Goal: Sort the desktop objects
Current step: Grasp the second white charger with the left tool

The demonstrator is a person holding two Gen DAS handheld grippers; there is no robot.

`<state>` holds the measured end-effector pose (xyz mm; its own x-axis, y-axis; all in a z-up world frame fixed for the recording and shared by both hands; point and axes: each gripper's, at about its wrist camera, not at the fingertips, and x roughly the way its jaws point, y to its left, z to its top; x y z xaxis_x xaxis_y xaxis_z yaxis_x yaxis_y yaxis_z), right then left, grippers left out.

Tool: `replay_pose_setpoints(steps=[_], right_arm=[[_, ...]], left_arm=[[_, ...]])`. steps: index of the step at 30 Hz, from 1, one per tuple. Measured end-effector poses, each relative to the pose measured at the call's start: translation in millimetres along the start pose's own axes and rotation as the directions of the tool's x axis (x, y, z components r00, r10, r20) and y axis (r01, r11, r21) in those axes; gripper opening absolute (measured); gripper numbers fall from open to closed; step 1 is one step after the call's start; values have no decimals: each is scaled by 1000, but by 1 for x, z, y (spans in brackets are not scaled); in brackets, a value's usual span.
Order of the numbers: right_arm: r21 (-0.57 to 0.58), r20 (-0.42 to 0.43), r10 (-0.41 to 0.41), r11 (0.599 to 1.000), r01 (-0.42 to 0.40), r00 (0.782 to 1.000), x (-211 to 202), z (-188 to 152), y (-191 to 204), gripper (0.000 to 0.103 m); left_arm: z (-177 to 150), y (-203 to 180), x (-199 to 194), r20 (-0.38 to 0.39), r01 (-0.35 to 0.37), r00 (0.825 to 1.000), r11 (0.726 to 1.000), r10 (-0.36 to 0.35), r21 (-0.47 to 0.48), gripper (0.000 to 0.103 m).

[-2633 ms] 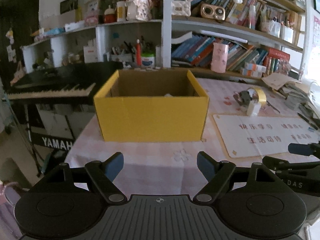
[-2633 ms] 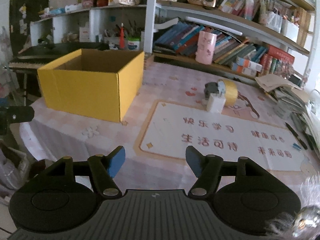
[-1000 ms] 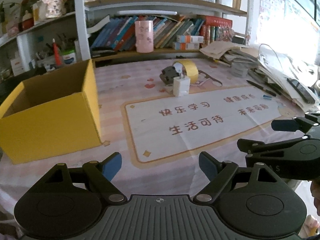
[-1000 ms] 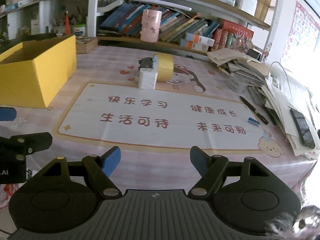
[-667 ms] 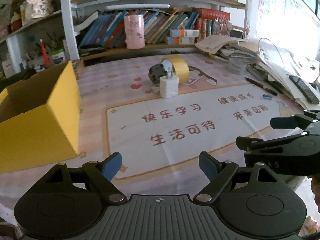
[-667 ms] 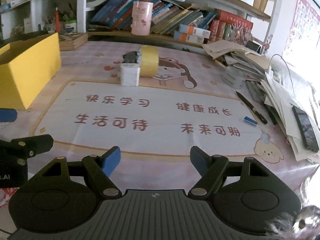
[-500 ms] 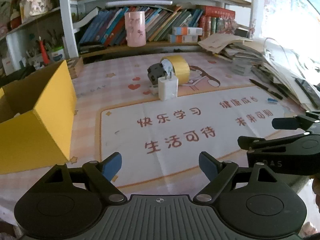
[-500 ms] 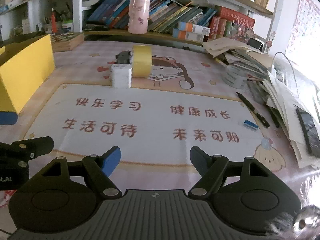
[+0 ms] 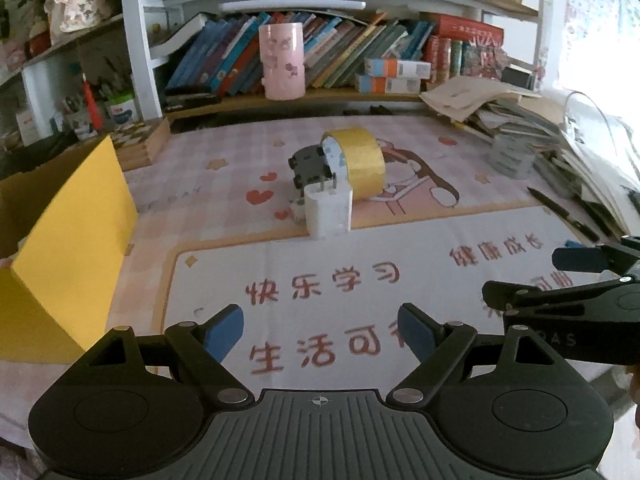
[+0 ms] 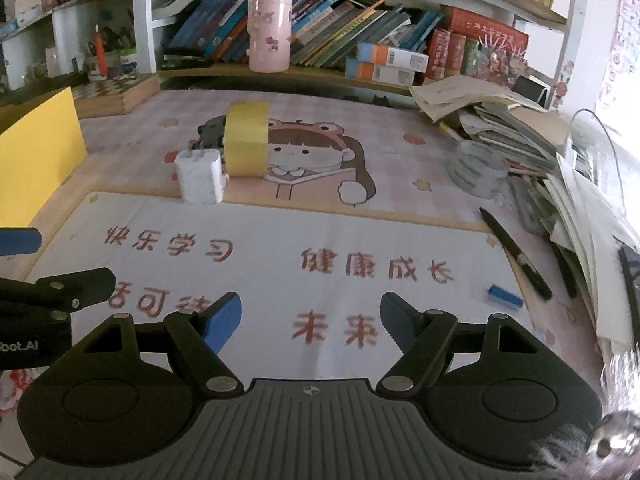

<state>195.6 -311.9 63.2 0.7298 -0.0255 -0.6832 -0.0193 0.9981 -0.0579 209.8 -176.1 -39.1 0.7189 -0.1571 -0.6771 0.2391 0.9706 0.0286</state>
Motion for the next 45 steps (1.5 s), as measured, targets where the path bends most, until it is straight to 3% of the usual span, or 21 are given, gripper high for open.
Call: replay_pose_setpoints(steps=[16, 31, 40, 45], right_arm=[[43, 45, 50, 998, -52, 998, 45, 46, -37, 76], [13, 127, 111, 993, -113, 986, 74, 102, -28, 78], [6, 134, 133, 991, -135, 982, 82, 115, -21, 79], [0, 127, 145, 989, -146, 981, 83, 116, -20, 79]], left_arm=[[31, -13, 41, 10, -88, 996, 995, 88, -39, 87], [55, -9, 85, 50, -120, 991, 991, 124, -66, 87], [61, -14, 111, 82, -157, 984, 987, 159, -37, 86], [64, -19, 124, 83, -155, 984, 988, 156, -18, 73]])
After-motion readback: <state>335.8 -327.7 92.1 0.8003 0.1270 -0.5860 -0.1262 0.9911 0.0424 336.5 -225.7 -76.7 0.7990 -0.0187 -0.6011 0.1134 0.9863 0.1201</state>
